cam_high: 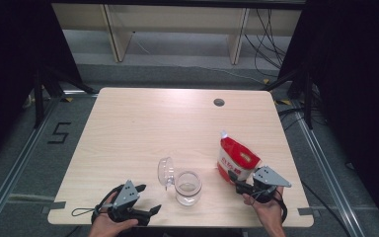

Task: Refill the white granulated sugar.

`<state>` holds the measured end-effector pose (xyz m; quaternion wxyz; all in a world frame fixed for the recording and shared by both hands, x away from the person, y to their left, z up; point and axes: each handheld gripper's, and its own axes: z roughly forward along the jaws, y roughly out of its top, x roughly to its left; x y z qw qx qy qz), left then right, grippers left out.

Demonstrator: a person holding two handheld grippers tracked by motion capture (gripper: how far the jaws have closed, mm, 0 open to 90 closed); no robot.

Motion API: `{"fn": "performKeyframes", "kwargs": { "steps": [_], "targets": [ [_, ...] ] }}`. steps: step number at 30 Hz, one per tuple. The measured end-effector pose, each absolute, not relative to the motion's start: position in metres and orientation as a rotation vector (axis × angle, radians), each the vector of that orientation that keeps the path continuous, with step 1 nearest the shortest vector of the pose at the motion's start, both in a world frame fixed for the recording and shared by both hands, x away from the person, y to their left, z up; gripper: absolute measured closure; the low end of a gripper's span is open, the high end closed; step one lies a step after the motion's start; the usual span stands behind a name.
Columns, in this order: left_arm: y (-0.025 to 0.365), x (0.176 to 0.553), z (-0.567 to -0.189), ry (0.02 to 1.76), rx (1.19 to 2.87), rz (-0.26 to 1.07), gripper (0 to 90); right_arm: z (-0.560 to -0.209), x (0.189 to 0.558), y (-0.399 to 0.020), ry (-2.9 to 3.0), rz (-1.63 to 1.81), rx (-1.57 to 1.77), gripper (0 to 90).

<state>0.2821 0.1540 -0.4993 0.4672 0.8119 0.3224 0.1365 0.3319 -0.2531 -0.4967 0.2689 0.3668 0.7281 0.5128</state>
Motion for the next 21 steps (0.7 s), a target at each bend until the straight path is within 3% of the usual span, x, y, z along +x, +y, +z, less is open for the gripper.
{"fn": "performKeyframes", "kwargs": {
  "steps": [21],
  "targets": [
    [0.153,0.282,-0.5,0.789,1.997,0.335,15.9,-0.509,0.343,-0.249,1.935,1.474,0.944,34.2]
  ]
}}
